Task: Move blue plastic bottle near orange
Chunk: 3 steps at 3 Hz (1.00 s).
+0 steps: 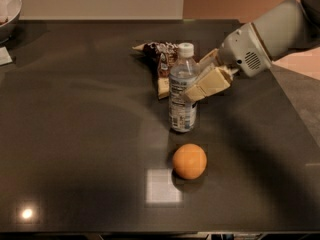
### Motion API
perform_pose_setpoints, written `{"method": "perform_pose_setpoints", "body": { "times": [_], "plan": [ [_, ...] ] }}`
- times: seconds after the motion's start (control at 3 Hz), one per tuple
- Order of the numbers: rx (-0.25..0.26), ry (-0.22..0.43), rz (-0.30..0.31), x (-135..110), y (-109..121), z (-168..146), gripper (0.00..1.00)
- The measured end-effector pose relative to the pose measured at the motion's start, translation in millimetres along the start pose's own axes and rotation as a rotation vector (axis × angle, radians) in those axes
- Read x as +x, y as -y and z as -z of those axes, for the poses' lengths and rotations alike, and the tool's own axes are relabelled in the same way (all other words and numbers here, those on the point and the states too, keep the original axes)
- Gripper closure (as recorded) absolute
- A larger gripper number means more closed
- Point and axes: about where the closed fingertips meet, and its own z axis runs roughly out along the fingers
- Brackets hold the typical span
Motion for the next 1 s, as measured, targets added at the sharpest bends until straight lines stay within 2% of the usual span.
{"method": "perform_pose_setpoints", "body": {
  "times": [0.33,1.0],
  "plan": [
    [0.021,0.012,-0.013,16.0,-7.2,10.2,0.84],
    [0.033,0.042,-0.013,31.0,-17.1,18.8,0.37]
  ]
}}
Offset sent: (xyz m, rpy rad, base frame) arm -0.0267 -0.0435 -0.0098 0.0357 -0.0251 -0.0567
